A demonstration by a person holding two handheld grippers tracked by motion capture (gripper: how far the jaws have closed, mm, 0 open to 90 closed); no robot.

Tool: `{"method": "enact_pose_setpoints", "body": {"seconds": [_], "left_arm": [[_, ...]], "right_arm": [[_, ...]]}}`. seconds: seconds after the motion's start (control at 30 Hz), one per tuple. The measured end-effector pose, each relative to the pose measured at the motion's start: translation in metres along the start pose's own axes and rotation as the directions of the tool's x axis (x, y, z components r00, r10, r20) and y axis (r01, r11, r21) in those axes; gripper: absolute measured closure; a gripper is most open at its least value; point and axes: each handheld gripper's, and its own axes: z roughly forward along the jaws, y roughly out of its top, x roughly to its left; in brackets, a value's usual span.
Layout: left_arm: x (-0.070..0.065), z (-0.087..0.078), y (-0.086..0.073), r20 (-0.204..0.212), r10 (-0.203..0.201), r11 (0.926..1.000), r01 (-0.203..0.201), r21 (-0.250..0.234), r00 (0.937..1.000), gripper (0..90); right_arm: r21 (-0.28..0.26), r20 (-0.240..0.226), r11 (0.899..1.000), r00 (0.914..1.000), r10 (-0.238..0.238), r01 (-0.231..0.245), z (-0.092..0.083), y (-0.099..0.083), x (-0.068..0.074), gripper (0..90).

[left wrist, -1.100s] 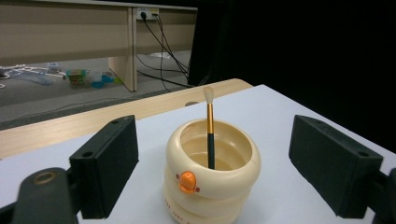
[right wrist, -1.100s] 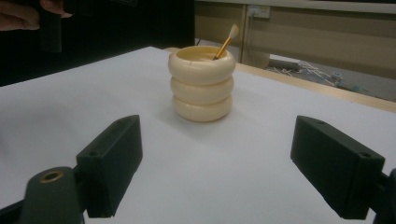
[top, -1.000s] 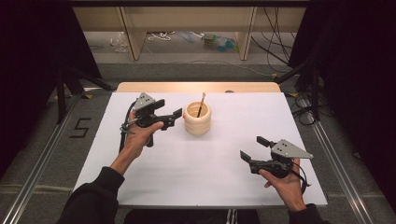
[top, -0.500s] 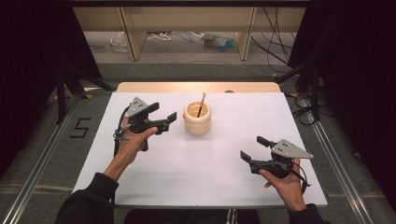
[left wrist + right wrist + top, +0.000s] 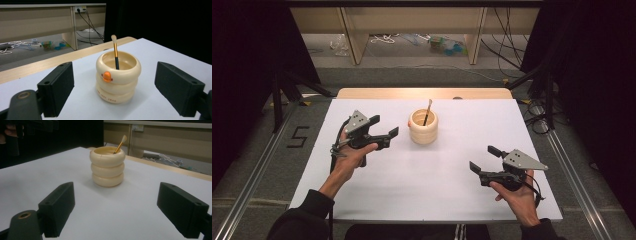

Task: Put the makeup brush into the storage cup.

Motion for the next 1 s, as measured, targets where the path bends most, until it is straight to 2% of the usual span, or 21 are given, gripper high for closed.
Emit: {"method": "enact_pose_setpoints", "body": {"seconds": [0.03, 0.2, 0.27, 0.3, 0.47, 0.5, 0.57, 0.87, 1.0], "left_arm": [[0.000, -0.002, -0.002, -0.001, 0.012, 0.9999, -0.012, 0.004, 0.9999, 15.5], [0.000, -0.008, -0.009, 0.000, 0.012, 0.9999, -0.012, 0.009, 0.9999, 15.6], [0.000, -0.011, -0.011, 0.004, 0.018, 0.9997, -0.018, 0.018, 0.9998, 15.6], [0.001, -0.014, -0.014, 0.001, 0.028, 0.9994, -0.028, 0.022, 0.9996, 15.5], [0.004, -0.020, -0.017, -0.014, 0.035, 0.9992, -0.035, 0.020, 0.9993, 15.6], [0.003, -0.021, -0.019, -0.020, 0.042, 0.9989, -0.042, 0.023, 0.9989, 15.6], [0.003, -0.022, -0.022, -0.013, 0.059, 0.9978, -0.058, 0.033, 0.9982, 15.6], [0.005, -0.030, -0.027, -0.013, 0.052, 0.9983, -0.052, 0.027, 0.9986, 15.7], [0.007, -0.034, -0.031, -0.018, 0.062, 0.9976, -0.061, 0.032, 0.9979, 15.8]], "right_arm": [[-0.006, -0.002, 1.000, 1.0000, 0.000, 0.000, 0.000, 0.000, 0.000, 15.5], [-0.023, 0.006, 1.000, 0.9999, -0.016, 0.016, 0.001, 0.000, 0.000, 15.4], [-0.012, -0.004, 1.000, 1.0000, 0.006, -0.006, 0.001, 0.000, 0.002, 15.4], [-0.016, 0.005, 1.000, 0.9998, -0.020, 0.020, 0.001, 0.000, 0.000, 15.4], [-0.009, -0.001, 1.000, 1.0000, -0.005, 0.005, 0.000, 0.000, 0.001, 15.4], [-0.015, 0.011, 1.000, 0.9997, -0.022, 0.023, 0.000, 0.001, 0.000, 15.4], [-0.015, 0.010, 1.000, 0.9997, -0.024, 0.024, 0.000, 0.001, 0.000, 15.4], [-0.020, 0.005, 0.999, 0.9997, -0.025, 0.026, 0.001, 0.001, 0.000, 15.4], [-0.019, 0.004, 0.999, 0.9996, -0.027, 0.027, 0.001, 0.001, 0.001, 15.4]]}}
